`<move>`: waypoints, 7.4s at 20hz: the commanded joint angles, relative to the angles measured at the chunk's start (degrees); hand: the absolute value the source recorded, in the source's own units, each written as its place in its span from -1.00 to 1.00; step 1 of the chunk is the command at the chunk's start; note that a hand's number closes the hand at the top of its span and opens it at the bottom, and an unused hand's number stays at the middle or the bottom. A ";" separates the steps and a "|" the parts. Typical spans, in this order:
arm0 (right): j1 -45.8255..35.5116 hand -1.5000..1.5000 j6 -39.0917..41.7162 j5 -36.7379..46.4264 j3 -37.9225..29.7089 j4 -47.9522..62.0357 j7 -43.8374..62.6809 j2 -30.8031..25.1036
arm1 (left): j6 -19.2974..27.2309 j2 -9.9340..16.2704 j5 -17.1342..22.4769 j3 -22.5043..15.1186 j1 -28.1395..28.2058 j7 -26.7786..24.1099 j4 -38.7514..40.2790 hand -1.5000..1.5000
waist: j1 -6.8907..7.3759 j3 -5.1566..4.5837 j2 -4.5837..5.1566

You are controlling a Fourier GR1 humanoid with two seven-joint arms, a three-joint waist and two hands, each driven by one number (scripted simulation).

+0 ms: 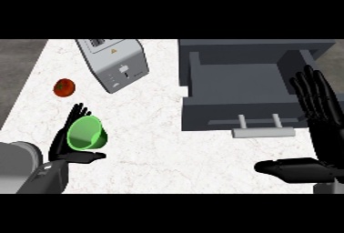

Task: Pick up the cup, place it into the drawer and close the drawer

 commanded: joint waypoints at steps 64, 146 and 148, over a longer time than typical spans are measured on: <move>-0.94 -1.00 3.41 -2.10 -6.36 6.94 -4.77 -2.80 | 36.51 -16.12 17.11 -21.85 -41.41 36.48 -26.91 1.00 | -0.40 0.32 -0.18; -19.28 1.00 -11.19 54.18 19.24 46.83 -11.14 -4.45 | 40.05 13.71 40.32 -37.62 -3.57 38.20 -64.03 -1.00 | 3.52 0.31 -0.39; -24.71 1.00 -13.83 54.14 16.62 55.68 -12.48 -2.81 | 39.64 13.36 39.79 -37.37 -1.84 37.67 -63.95 -1.00 | 3.62 0.33 -0.23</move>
